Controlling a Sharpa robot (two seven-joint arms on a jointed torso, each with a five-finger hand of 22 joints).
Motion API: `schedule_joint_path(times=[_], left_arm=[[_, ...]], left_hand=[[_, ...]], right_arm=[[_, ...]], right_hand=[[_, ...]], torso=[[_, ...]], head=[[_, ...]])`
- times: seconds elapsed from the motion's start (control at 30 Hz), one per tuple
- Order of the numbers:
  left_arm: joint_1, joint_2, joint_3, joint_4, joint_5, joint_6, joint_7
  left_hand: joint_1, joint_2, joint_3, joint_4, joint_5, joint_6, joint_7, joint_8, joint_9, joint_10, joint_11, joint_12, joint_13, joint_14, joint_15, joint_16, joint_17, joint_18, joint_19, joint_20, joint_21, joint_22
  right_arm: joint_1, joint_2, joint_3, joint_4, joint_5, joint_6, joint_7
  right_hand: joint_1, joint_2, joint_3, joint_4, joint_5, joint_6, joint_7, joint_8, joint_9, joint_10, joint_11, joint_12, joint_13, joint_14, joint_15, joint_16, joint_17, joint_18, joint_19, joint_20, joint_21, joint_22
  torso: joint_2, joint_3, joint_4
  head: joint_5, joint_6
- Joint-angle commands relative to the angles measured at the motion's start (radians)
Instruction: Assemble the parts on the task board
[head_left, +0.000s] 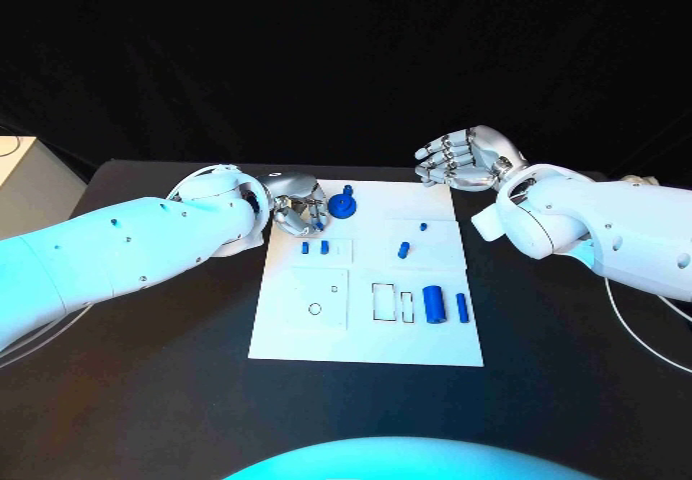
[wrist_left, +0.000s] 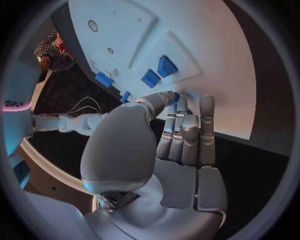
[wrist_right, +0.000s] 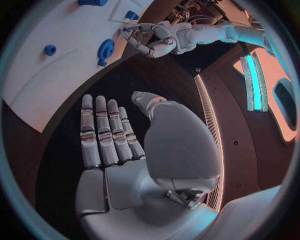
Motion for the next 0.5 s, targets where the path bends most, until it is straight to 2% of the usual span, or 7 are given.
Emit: schedule_joint_path(times=[0.03, 0.2, 0.3, 0.5], left_arm=[[-0.004, -0.001, -0.005, 0.001, -0.009, 0.044, -0.004], [-0.004, -0.004, -0.005, 0.0, -0.009, 0.039, -0.006], [-0.004, -0.005, -0.005, 0.0, -0.008, 0.031, -0.006], [-0.004, -0.008, -0.005, 0.002, -0.007, 0.018, -0.009]], left_hand=[[-0.012, -0.001, -0.007, 0.0, -0.004, 0.004, -0.001, 0.003, 0.002, 0.002, 0.0, -0.005, 0.002, -0.007, 0.003, 0.001, -0.001, 0.014, -0.01, 0.001, -0.005, -0.002], [-0.014, -0.002, -0.011, 0.0, -0.004, -0.003, 0.001, -0.004, 0.001, -0.004, 0.001, -0.006, 0.005, -0.013, 0.005, -0.001, -0.008, 0.014, -0.012, 0.002, -0.008, -0.003], [-0.015, -0.004, -0.014, -0.002, -0.003, -0.045, 0.005, -0.038, -0.009, -0.015, 0.003, -0.009, 0.014, -0.022, 0.007, 0.0, -0.017, 0.015, -0.013, 0.004, -0.014, -0.007], [-0.023, -0.012, -0.016, 0.0, -0.001, -0.077, 0.009, -0.069, -0.018, -0.025, 0.007, -0.009, 0.024, -0.03, 0.011, 0.002, -0.026, 0.014, -0.014, 0.006, -0.019, -0.01]], right_arm=[[0.0, 0.0, 0.0, 0.0, 0.001, 0.01, 0.006], [0.0, 0.0, 0.0, -0.001, 0.001, 0.01, 0.006], [0.0, 0.001, 0.0, -0.001, 0.001, 0.01, 0.006], [-0.001, 0.001, 0.0, -0.002, 0.001, 0.01, 0.006]], right_hand=[[-0.007, 0.006, 0.002, -0.006, 0.005, -0.005, 0.013, -0.003, -0.001, -0.007, 0.002, -0.001, -0.001, -0.002, 0.001, -0.004, -0.001, 0.007, -0.005, 0.0, -0.004, -0.001], [-0.007, 0.006, 0.002, -0.006, 0.005, -0.005, 0.013, -0.003, -0.001, -0.007, 0.002, -0.001, -0.001, -0.002, 0.001, -0.004, -0.001, 0.007, -0.005, 0.0, -0.004, -0.001], [-0.007, 0.006, 0.002, -0.006, 0.005, -0.005, 0.013, -0.003, -0.001, -0.007, 0.002, -0.001, -0.001, -0.002, 0.001, -0.004, -0.001, 0.007, -0.005, 0.0, -0.004, -0.001], [-0.008, 0.005, 0.001, -0.007, 0.005, -0.006, 0.014, -0.003, -0.002, -0.008, 0.002, -0.001, -0.003, -0.002, 0.001, -0.005, -0.003, 0.007, -0.006, 0.0, -0.004, -0.004]], torso=[[0.0, -0.0007, -0.0001], [0.0, -0.001, 0.0002], [0.0, -0.0013, 0.0003], [0.0, -0.0007, -0.0002]], head=[[-0.001, -0.001], [0.0, -0.001], [0.0, -0.001], [0.001, -0.001]])
